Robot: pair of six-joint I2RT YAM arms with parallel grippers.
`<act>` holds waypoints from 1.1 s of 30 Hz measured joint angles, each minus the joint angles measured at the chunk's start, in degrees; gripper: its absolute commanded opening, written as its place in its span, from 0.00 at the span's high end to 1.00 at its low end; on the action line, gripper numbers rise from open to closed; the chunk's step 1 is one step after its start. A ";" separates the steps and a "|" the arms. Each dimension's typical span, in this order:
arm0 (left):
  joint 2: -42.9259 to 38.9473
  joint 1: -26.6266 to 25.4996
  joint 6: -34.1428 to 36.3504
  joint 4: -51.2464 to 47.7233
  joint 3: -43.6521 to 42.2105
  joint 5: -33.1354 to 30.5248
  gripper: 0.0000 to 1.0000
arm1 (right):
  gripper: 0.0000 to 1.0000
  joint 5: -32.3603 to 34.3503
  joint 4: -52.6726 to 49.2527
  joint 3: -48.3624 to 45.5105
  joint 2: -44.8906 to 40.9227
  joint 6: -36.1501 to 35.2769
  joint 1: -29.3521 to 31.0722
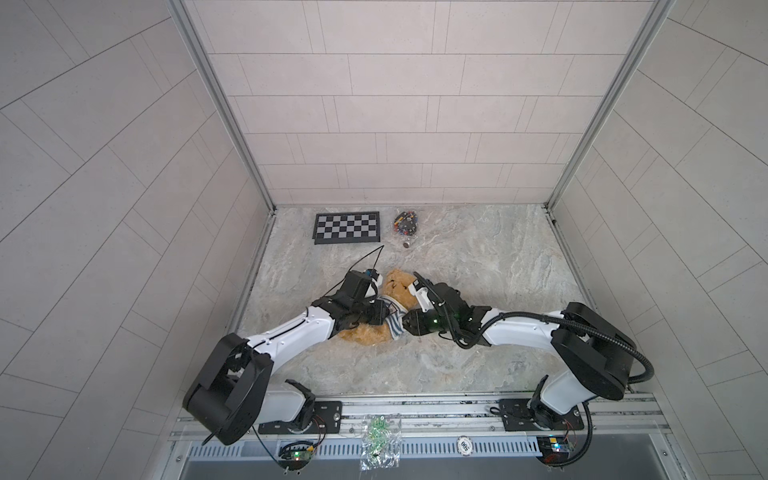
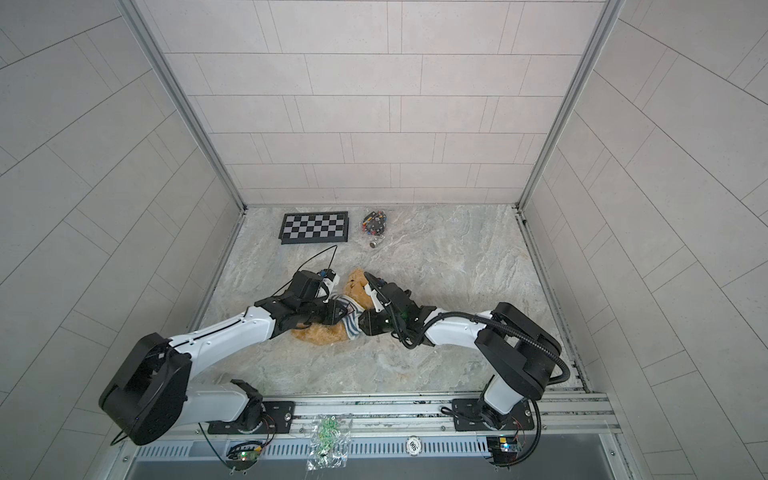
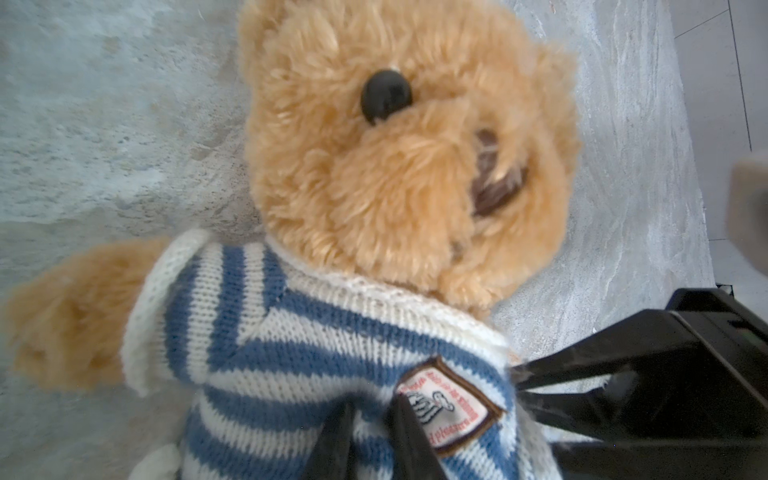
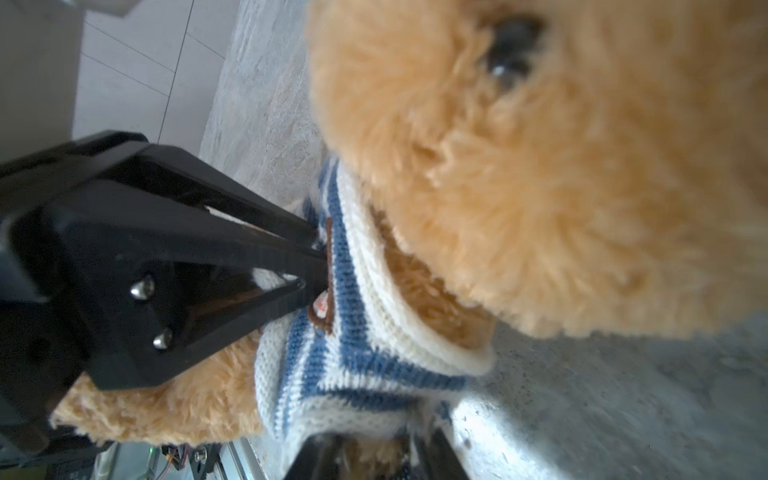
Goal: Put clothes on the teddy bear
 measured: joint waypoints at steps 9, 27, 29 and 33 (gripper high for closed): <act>-0.55 0.02 -0.33 2.12 -1.60 -0.11 0.78 | 0.74 0.17 7.85 -2.58 2.01 5.68 0.31; -1.29 0.74 -0.59 3.02 -2.32 -1.18 0.86 | 1.00 1.77 5.09 -4.83 -6.34 6.27 0.92; -1.31 0.79 -0.61 2.95 -2.03 -1.51 0.85 | 1.00 2.01 3.50 -4.83 -8.26 6.01 1.16; -2.80 0.74 -0.63 1.75 -1.51 -2.32 0.65 | 1.00 3.37 2.08 -4.83 -10.49 5.88 1.46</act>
